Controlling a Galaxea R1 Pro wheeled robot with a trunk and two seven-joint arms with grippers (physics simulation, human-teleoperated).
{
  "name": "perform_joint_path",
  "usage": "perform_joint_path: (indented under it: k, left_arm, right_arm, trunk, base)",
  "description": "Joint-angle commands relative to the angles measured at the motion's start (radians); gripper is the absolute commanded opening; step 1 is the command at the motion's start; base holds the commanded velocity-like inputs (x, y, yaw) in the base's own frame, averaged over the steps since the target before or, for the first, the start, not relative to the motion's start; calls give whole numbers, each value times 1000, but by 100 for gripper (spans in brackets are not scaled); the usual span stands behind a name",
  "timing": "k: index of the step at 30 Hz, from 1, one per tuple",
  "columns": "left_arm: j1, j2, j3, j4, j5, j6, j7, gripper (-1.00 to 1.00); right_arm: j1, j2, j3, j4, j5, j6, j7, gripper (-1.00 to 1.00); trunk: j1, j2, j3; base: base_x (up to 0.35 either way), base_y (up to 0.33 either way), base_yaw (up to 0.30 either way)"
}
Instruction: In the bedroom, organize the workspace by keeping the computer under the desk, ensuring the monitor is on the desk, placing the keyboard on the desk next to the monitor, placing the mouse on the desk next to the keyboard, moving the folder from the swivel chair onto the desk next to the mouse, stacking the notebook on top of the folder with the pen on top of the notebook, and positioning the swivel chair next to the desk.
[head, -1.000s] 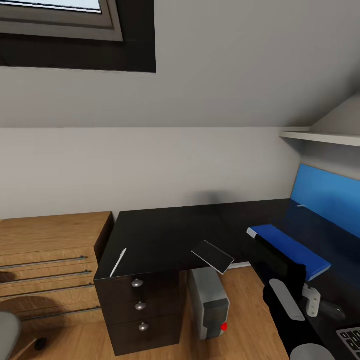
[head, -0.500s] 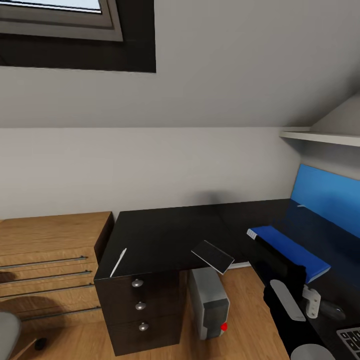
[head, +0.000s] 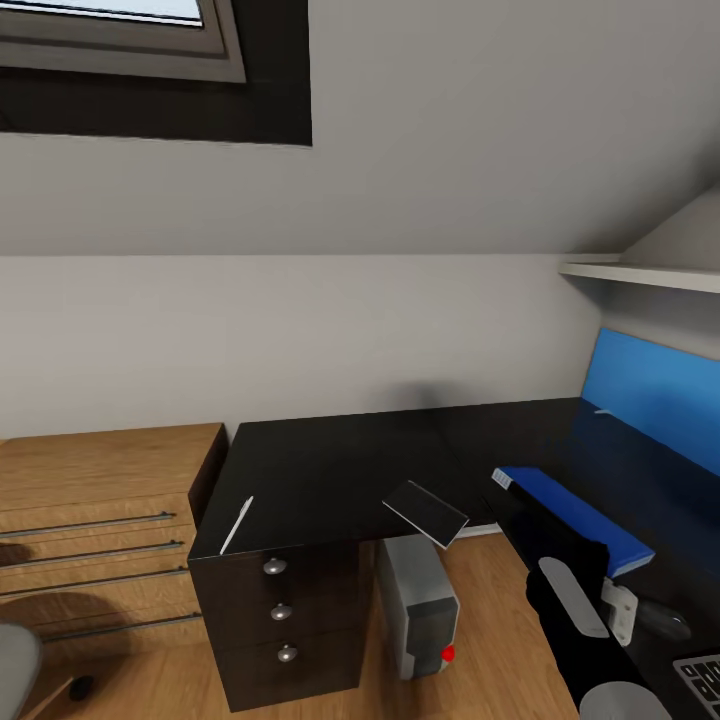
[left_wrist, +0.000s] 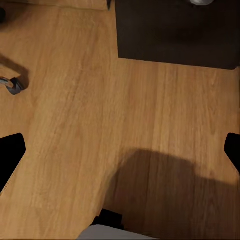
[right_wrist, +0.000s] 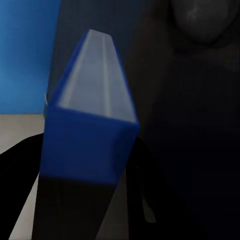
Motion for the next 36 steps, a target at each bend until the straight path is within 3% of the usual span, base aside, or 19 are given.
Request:
perform_joint_path:
  k: [1,36]
  left_arm:
    - [0,1,-6,-1,9,-18,6,100]
    - [0,0,-8,5,12,-45,6,100]
  right_arm:
    - [-1,0,1,-1,2,-1,-8,-100]
    - [-1,-2,2,5,10,-9,-3,-100]
  trunk:
    - [0,-1,-1]
    - [0,-1,-1]
  base:
    - [0,0,0]
    - [29,0,0]
